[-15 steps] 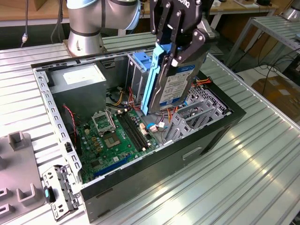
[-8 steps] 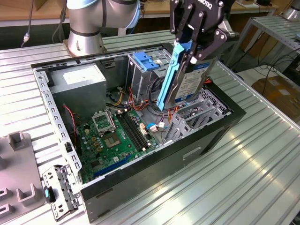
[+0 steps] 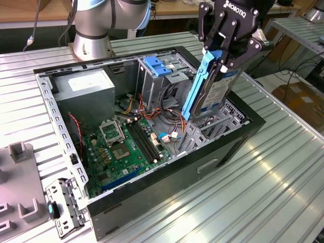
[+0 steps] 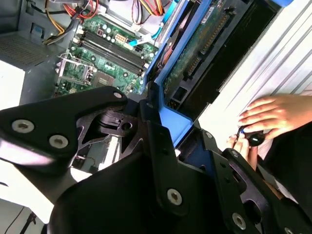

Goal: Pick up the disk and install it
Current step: 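Insert the disk into the insertion slot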

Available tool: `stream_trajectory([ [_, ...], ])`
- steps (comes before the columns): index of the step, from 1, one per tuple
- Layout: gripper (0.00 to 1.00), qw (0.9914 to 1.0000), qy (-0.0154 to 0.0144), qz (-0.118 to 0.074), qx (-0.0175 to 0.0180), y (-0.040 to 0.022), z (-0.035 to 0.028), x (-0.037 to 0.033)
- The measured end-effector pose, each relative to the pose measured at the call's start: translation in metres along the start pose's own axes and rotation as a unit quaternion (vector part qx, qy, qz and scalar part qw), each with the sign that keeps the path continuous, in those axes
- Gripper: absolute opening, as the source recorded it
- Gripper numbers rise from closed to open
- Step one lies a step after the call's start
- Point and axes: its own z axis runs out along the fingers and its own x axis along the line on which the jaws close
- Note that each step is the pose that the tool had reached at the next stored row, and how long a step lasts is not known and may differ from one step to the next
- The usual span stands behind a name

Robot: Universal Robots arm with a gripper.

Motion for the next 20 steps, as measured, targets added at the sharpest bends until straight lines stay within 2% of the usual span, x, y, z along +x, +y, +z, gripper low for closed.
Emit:
stream_trajectory([
  [2,0.37,0.99999,-0.0001,-0.003,0.0001,-0.0058,0.0011,-0.0002],
  [4,0.37,0.99995,-0.0003,-0.01,0.0001,-0.0221,0.0045,-0.0008],
  [5,0.37,0.99993,-0.0002,-0.012,0.0002,-0.0255,0.0061,-0.001],
  [8,0.37,0.99993,-0.0003,-0.012,0.0001,-0.026,0.0143,0.0027],
  [10,0.37,0.99993,-0.0001,-0.012,0.0001,-0.0262,0.017,0.0041],
  [20,0.37,0.99994,-0.0002,-0.011,0.0001,-0.0283,0.0244,0.006],
])
